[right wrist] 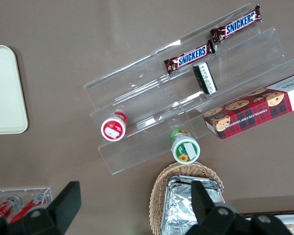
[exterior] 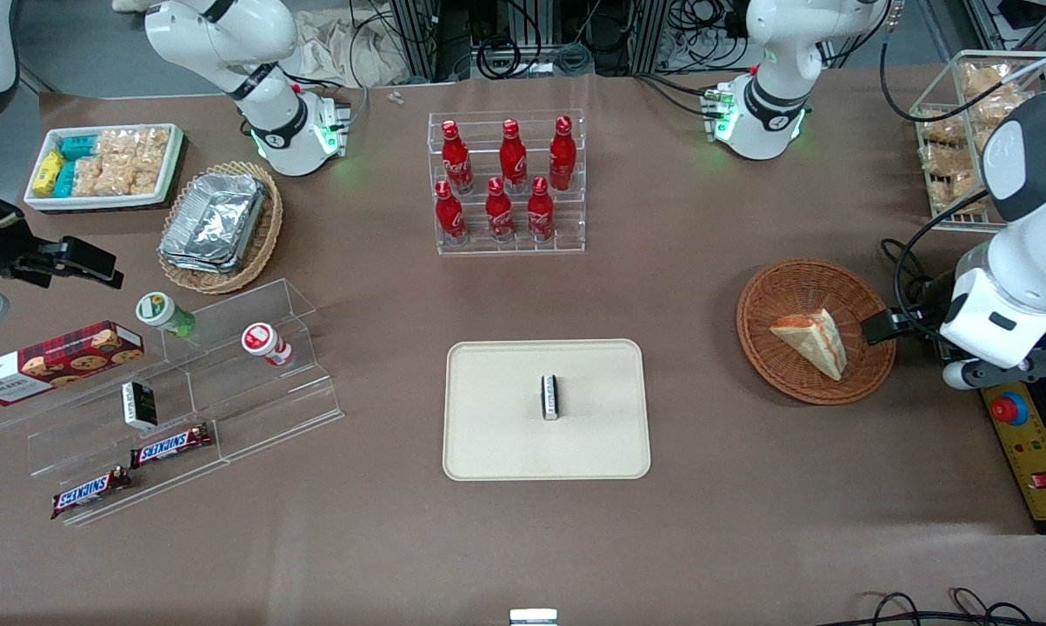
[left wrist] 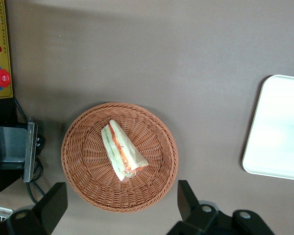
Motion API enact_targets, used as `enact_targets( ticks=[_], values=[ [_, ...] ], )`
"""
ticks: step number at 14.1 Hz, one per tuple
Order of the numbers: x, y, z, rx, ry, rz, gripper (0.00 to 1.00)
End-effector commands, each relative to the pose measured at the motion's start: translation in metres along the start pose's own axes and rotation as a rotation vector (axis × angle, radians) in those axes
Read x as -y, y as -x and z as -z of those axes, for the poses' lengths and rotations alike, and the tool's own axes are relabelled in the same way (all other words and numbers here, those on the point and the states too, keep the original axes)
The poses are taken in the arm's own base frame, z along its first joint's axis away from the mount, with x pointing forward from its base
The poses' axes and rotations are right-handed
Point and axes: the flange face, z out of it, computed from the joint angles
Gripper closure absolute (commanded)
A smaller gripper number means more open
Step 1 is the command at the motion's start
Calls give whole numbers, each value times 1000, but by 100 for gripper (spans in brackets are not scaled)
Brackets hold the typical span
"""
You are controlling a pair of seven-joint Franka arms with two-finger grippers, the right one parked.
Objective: Place sandwich from basket to tray
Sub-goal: 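Move the left gripper down over the wrapped sandwich in the wicker basket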
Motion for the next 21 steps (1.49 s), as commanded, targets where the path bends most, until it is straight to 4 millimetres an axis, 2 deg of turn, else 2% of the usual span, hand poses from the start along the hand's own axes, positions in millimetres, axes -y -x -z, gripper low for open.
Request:
enact_targets(
  ticks=[1,3,6,9,11,15,19,21],
  values=[
    [2,-2,2,17,7,-7,1],
    [1,-4,0,20,6,-10,1],
    [2,-4,-16,76,-2,-11,1],
    [13,0,-47,141,-16,55,2],
    [18,2,-65,123,-24,201,3],
    [12,25,-121,8,-4,448,2],
    [37,16,-152,-3,-18,588,1],
    [41,25,-173,25,-34,640,1]
  ],
)
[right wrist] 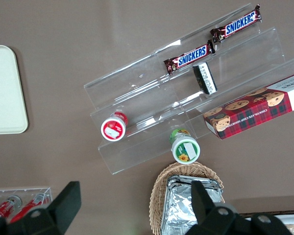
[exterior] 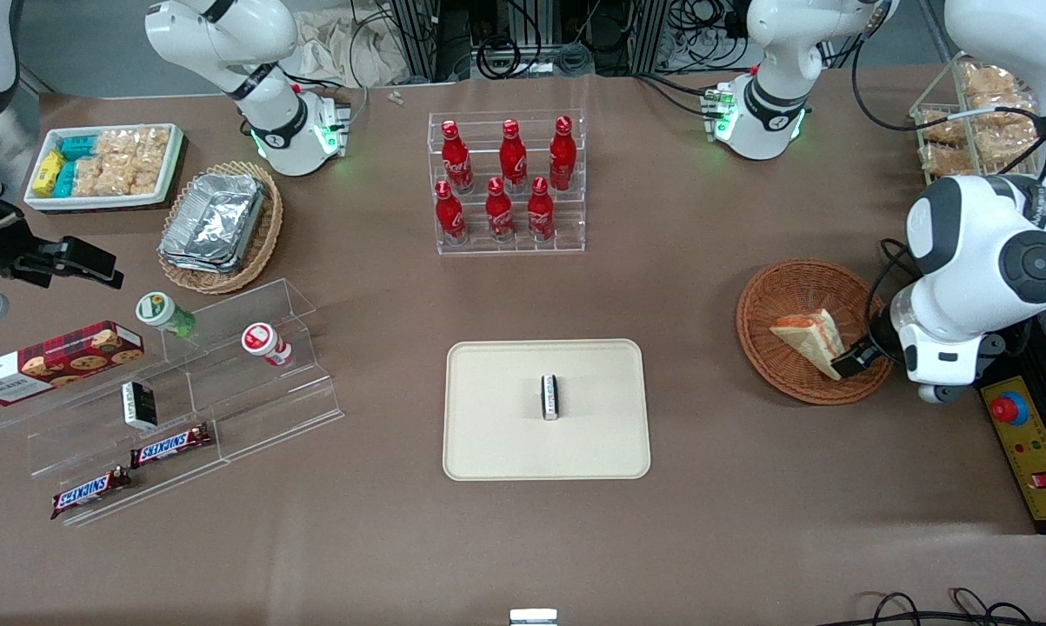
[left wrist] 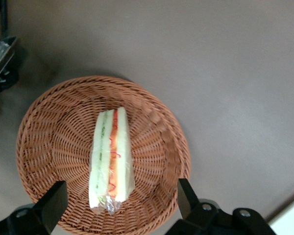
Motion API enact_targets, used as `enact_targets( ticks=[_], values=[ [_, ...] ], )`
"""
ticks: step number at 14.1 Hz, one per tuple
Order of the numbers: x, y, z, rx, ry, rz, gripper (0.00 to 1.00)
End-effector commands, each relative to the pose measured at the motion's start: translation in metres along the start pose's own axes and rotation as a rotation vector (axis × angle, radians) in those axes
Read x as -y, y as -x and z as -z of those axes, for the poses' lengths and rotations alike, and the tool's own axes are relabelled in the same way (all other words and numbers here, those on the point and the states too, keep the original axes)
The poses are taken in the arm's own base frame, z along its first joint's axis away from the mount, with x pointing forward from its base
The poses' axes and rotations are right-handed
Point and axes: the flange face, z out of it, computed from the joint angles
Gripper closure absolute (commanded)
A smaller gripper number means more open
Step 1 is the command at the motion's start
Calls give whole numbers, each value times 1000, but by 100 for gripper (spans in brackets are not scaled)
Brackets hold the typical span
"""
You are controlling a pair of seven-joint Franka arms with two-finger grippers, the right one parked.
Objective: Place sandwich from basket to tray
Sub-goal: 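Move the left gripper down over the wrapped sandwich in the wicker basket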
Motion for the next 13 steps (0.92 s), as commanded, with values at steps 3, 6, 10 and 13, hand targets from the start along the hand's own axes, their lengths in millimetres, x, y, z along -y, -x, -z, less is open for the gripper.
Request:
enact_targets(
  ticks=[3,6,10,13],
  values=[
    [16,17,-40,-12,-9,185,1],
    [24,20,-59,-13,2,234,1],
    [36,23,-77,13,-21,300,1],
    [55,16,-90,10,-11,330,1]
  ],
)
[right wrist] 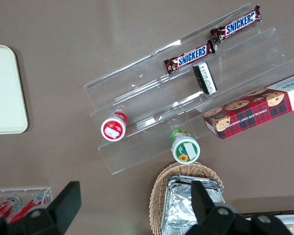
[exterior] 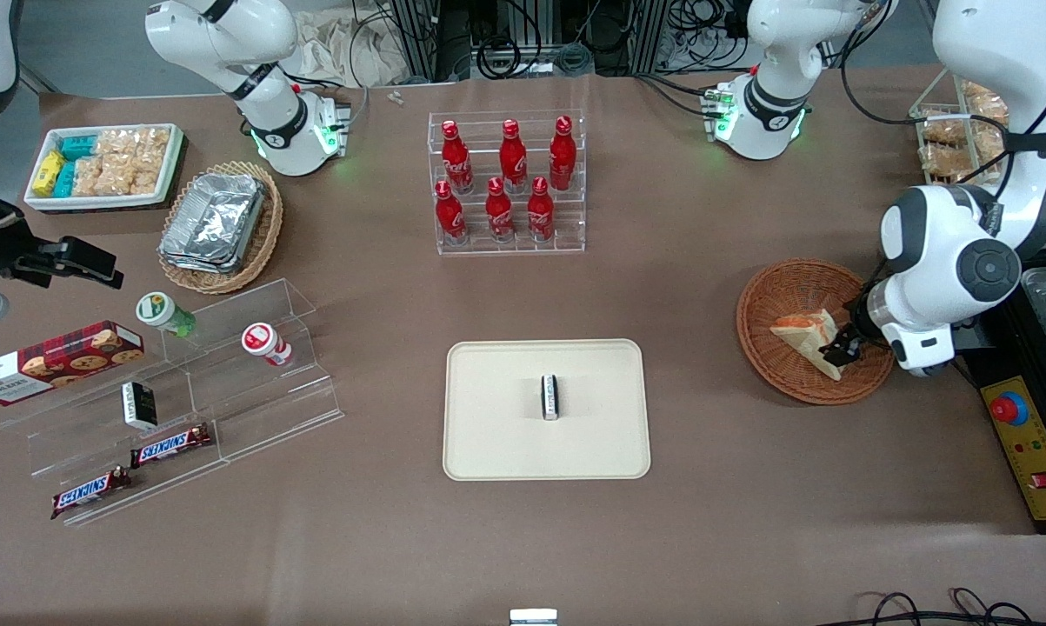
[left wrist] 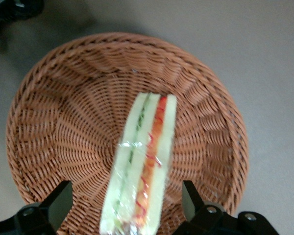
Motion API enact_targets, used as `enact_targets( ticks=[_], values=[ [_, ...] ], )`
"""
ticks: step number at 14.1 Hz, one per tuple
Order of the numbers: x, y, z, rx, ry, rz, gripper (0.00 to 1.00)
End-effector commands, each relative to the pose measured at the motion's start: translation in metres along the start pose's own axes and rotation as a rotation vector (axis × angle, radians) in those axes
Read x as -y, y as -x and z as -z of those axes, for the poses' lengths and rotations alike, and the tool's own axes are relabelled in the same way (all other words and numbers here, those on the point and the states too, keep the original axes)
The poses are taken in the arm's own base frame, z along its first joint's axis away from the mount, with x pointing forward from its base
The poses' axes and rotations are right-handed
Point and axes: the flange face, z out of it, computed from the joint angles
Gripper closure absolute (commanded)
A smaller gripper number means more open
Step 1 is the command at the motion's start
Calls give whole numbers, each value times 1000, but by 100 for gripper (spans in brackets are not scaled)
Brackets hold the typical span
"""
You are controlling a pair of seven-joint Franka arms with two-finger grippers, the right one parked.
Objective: Place sandwich from basket to tray
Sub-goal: 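Lower the left gripper and close it on the sandwich's wrapped edge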
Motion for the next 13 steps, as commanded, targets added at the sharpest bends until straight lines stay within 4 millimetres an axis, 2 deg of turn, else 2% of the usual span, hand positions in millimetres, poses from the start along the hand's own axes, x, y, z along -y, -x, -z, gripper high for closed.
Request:
enact_targets(
  ticks=[1,8,13],
  values=[
    [15,-1,-11,-21,20,36,1],
    [13,6,-11,-15,25,40,1],
    [-1,23,-3,-19,37,33,1]
  ],
)
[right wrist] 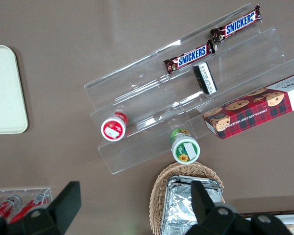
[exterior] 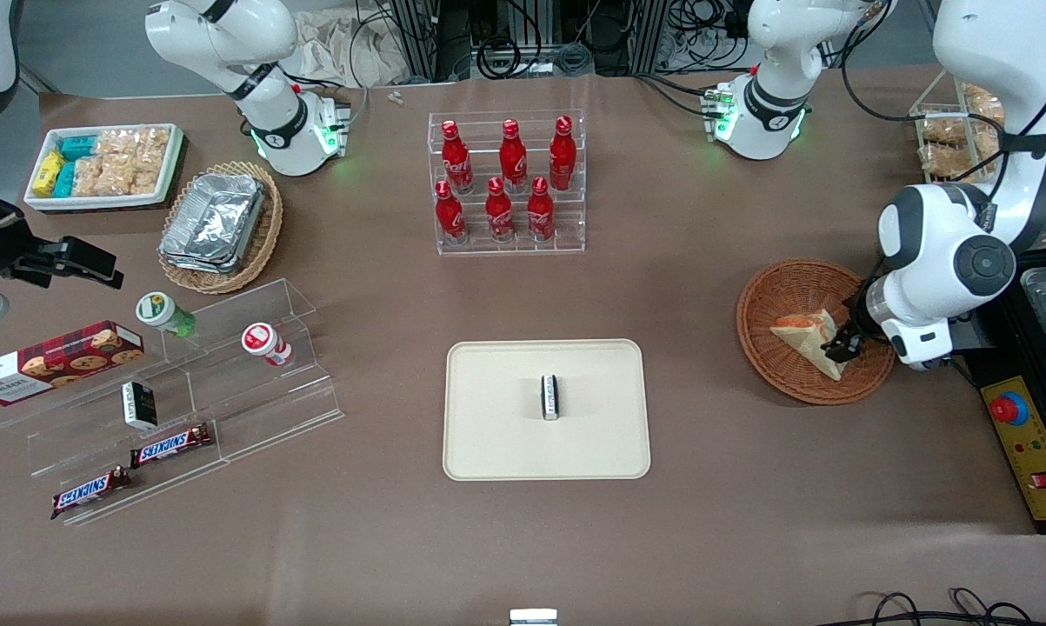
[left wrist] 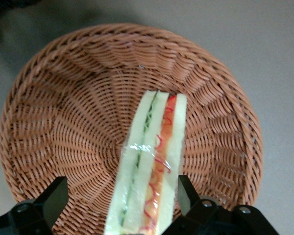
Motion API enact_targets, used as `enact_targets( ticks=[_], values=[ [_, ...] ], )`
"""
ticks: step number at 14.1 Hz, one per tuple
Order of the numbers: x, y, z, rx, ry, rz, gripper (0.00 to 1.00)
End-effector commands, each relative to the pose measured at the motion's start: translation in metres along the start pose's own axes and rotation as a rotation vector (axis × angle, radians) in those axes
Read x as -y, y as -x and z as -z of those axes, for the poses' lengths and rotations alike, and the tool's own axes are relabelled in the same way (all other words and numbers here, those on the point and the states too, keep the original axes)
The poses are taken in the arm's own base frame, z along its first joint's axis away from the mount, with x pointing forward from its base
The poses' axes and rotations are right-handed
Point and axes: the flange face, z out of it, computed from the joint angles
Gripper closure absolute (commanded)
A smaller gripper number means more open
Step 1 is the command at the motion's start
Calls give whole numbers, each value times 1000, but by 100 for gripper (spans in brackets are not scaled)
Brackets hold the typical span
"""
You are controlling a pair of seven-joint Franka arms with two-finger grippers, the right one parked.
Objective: Place sandwich from basket to tray
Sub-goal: 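Lower the left gripper and close it on the sandwich's wrapped edge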
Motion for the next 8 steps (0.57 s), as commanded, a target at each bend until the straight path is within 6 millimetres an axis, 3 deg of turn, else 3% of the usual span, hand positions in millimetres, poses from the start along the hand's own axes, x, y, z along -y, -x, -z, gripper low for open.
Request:
enact_targets(
  ticks=[1,6,8],
  values=[
    [-3,12,10,-22,25,34,1],
    [-6,22,-2,-13,20,36,1],
    [1,27,-18,-17,39,32,1]
  ],
)
